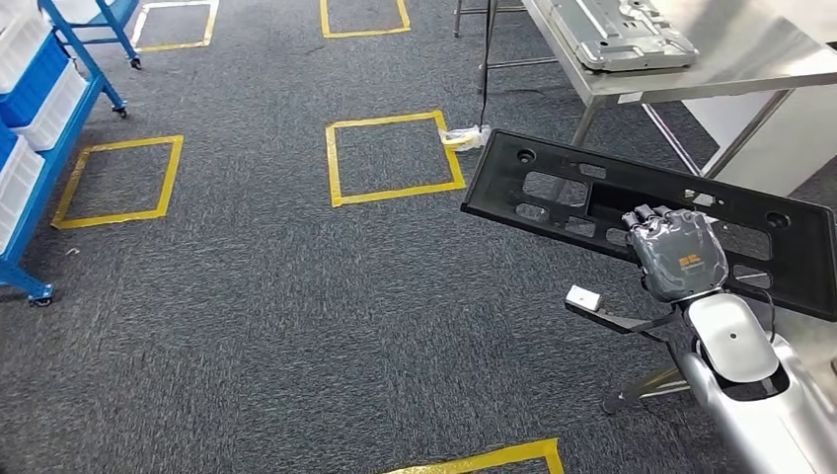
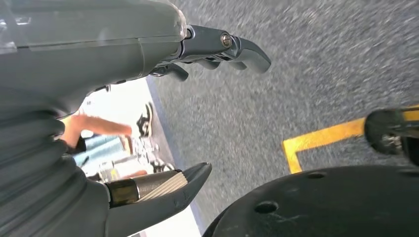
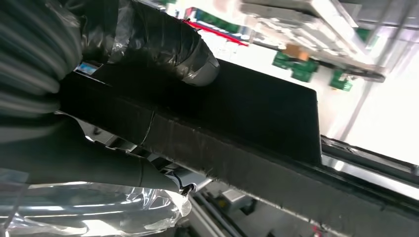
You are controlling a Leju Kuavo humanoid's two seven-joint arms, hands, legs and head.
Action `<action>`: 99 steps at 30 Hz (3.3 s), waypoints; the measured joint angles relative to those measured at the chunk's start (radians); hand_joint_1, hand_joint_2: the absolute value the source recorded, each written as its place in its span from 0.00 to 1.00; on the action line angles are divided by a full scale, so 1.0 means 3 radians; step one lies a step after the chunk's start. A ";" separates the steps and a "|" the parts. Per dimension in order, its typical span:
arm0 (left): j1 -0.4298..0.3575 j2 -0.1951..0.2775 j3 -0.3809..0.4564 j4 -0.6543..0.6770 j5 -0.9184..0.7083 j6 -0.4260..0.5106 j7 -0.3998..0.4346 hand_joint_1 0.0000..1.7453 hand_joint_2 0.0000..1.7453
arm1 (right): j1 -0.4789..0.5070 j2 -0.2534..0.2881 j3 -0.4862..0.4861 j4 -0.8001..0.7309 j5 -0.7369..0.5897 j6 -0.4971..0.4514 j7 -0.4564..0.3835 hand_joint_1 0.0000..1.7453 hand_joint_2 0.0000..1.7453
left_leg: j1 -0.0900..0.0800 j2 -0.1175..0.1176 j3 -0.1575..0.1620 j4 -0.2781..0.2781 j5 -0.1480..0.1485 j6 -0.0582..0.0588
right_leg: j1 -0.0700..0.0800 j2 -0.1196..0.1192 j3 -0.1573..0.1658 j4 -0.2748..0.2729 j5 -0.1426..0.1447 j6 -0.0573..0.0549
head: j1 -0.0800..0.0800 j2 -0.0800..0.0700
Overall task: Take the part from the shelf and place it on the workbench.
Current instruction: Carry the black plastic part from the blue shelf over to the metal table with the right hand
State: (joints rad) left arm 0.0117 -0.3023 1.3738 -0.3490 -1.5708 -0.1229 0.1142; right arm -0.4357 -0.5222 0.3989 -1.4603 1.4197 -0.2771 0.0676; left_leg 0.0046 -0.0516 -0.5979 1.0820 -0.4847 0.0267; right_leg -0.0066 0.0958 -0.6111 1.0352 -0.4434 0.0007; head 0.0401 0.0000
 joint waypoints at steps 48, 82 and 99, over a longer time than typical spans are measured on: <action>-0.0012 -0.0024 0.0077 -0.0062 0.0001 -0.0020 0.0040 0.00 1.00 | 0.0182 -0.0009 -0.0150 0.0009 -0.0028 0.0045 0.0003 1.00 1.00 | -0.0028 0.0496 0.0177 -0.0229 0.0003 0.0010 | -0.0030 -0.0531 -0.0014 -0.0022 0.0021 0.0129 | 0.0023 0.0000; -0.0033 -0.0055 0.0129 -0.0084 0.0001 -0.0080 0.0133 0.00 1.00 | 0.0186 0.0155 -0.0087 0.0115 0.0030 0.0024 0.0057 1.00 1.00 | -0.0001 0.0480 0.0146 -0.0149 -0.0037 -0.0068 | -0.0042 -0.0382 0.0025 -0.0051 0.0015 0.0045 | 0.0029 0.0000; -0.0043 -0.0047 0.0128 -0.0084 0.0000 -0.0104 0.0134 0.00 1.00 | 0.0043 0.0132 -0.0094 0.0120 0.0019 0.0075 0.0034 1.00 1.00 | 0.0029 0.0141 0.0124 -0.0293 0.0135 0.0067 | -0.0021 -0.0128 -0.0146 0.0242 -0.0143 0.0116 | 0.0044 0.0000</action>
State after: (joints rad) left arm -0.0011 -0.3163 1.4122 -0.3740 -1.5707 -0.1540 0.1545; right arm -0.4228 -0.4828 0.3707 -1.4243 1.4254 -0.2545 0.0777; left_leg 0.0132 -0.0094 -0.5606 0.9941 -0.4441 0.0467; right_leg -0.0130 0.0575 -0.6547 1.1077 -0.4863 0.0356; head 0.0533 0.0000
